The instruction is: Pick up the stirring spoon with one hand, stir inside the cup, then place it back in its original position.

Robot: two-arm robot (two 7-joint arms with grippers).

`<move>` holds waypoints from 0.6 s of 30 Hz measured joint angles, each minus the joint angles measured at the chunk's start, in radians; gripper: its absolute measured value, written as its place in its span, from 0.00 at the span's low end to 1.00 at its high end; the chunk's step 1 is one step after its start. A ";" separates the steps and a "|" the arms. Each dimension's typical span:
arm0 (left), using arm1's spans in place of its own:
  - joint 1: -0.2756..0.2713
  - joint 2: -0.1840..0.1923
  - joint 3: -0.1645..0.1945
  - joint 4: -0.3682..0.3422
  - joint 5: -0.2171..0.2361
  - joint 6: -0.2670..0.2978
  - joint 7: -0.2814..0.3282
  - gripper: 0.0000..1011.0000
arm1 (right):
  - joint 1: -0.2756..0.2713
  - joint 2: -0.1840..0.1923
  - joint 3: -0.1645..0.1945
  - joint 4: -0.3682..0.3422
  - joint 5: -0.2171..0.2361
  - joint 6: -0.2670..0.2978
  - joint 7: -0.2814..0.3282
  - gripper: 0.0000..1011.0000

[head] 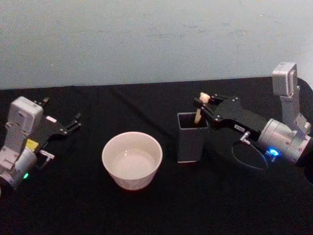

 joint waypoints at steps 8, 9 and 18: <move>0.000 0.000 0.000 0.000 0.000 0.000 0.000 0.99 | -0.012 0.021 0.018 -0.076 -0.026 -0.032 -0.002 0.21; 0.000 0.000 0.000 0.000 0.000 0.000 0.000 0.99 | -0.014 0.022 0.021 -0.084 -0.027 -0.036 -0.003 0.21; 0.000 0.000 0.000 0.000 0.000 0.000 0.000 0.99 | -0.032 0.020 0.064 -0.156 -0.030 -0.082 -0.026 0.21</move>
